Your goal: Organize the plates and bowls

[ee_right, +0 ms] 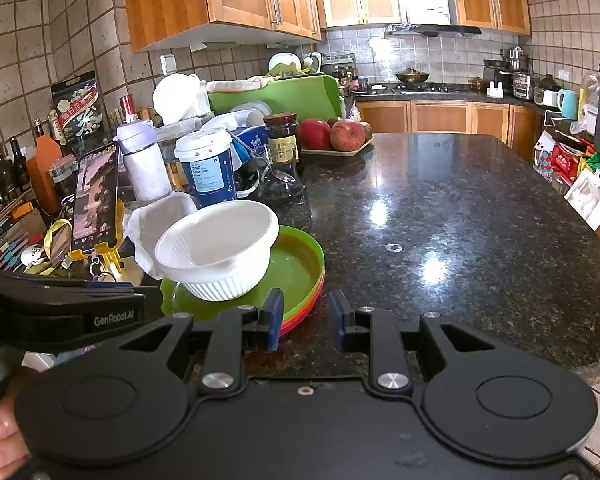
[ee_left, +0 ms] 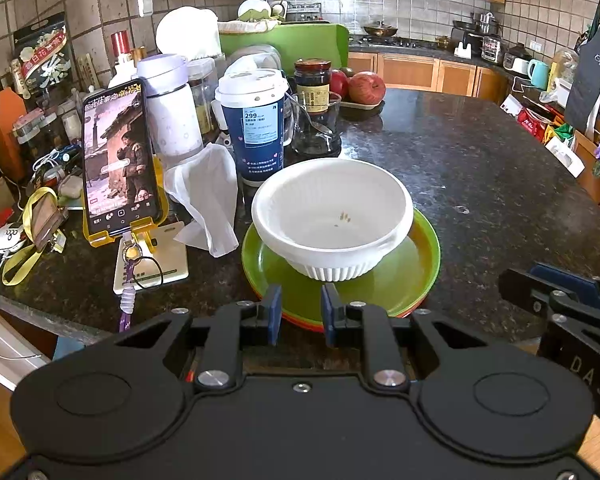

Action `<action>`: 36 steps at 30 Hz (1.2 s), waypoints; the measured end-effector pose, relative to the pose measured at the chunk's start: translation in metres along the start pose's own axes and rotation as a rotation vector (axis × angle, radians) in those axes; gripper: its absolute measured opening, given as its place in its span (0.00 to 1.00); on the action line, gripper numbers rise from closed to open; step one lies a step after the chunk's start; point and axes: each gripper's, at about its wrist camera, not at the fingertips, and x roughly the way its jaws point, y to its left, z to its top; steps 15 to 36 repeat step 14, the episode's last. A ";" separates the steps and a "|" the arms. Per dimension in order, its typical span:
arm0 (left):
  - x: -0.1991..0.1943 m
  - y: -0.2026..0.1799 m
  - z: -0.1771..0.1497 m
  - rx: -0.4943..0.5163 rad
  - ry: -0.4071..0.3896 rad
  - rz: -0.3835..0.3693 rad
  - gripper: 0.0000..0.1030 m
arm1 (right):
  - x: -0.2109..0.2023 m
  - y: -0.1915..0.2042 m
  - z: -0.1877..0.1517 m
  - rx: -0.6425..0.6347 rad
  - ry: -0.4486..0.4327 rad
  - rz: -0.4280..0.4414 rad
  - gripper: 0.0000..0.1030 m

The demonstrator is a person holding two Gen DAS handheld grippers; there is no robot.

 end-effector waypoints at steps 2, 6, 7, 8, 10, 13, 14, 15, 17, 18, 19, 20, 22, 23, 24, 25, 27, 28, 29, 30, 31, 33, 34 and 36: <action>0.000 0.000 0.000 0.001 0.001 -0.001 0.28 | 0.001 0.000 0.001 -0.001 0.001 0.002 0.26; 0.003 0.002 0.001 -0.004 0.005 0.000 0.28 | 0.004 -0.001 0.002 -0.001 0.005 0.005 0.26; 0.004 0.003 0.001 -0.004 0.006 0.000 0.28 | 0.004 -0.001 0.002 -0.001 0.006 0.005 0.26; 0.005 0.003 0.002 -0.004 0.007 0.002 0.28 | 0.005 -0.001 0.002 -0.002 0.007 0.006 0.26; 0.008 0.004 0.003 -0.004 0.012 0.002 0.28 | 0.006 -0.001 0.003 -0.003 0.009 0.005 0.26; 0.010 0.005 0.004 -0.002 0.015 -0.005 0.28 | 0.009 -0.001 0.003 -0.001 0.013 0.006 0.26; 0.011 0.005 0.004 -0.001 0.015 -0.006 0.28 | 0.010 -0.002 0.004 -0.001 0.014 0.006 0.26; 0.011 0.005 0.004 -0.001 0.015 -0.006 0.28 | 0.010 -0.002 0.004 -0.001 0.014 0.006 0.26; 0.011 0.005 0.004 -0.001 0.015 -0.006 0.28 | 0.010 -0.002 0.004 -0.001 0.014 0.006 0.26; 0.011 0.005 0.004 -0.001 0.015 -0.006 0.28 | 0.010 -0.002 0.004 -0.001 0.014 0.006 0.26; 0.011 0.005 0.004 -0.001 0.015 -0.006 0.28 | 0.010 -0.002 0.004 -0.001 0.014 0.006 0.26; 0.011 0.005 0.004 -0.001 0.015 -0.006 0.28 | 0.010 -0.002 0.004 -0.001 0.014 0.006 0.26; 0.011 0.005 0.004 -0.001 0.015 -0.006 0.28 | 0.010 -0.002 0.004 -0.001 0.014 0.006 0.26; 0.011 0.005 0.004 -0.001 0.015 -0.006 0.28 | 0.010 -0.002 0.004 -0.001 0.014 0.006 0.26; 0.011 0.005 0.004 -0.001 0.015 -0.006 0.28 | 0.010 -0.002 0.004 -0.001 0.014 0.006 0.26; 0.011 0.005 0.004 -0.001 0.015 -0.006 0.28 | 0.010 -0.002 0.004 -0.001 0.014 0.006 0.26; 0.011 0.005 0.004 -0.001 0.015 -0.006 0.28 | 0.010 -0.002 0.004 -0.001 0.014 0.006 0.26; 0.011 0.005 0.004 -0.001 0.015 -0.006 0.28 | 0.010 -0.002 0.004 -0.001 0.014 0.006 0.26; 0.011 0.005 0.004 -0.001 0.015 -0.006 0.28 | 0.010 -0.002 0.004 -0.001 0.014 0.006 0.26; 0.011 0.005 0.004 -0.001 0.015 -0.006 0.28 | 0.010 -0.002 0.004 -0.001 0.014 0.006 0.26; 0.011 0.005 0.004 -0.001 0.015 -0.006 0.28 | 0.010 -0.002 0.004 -0.001 0.014 0.006 0.26; 0.011 0.005 0.004 -0.001 0.015 -0.006 0.28 | 0.010 -0.002 0.004 -0.001 0.014 0.006 0.26; 0.011 0.005 0.004 -0.001 0.015 -0.006 0.28 | 0.010 -0.002 0.004 -0.001 0.014 0.006 0.26; 0.011 0.005 0.004 -0.001 0.015 -0.006 0.28 | 0.010 -0.002 0.004 -0.001 0.014 0.006 0.26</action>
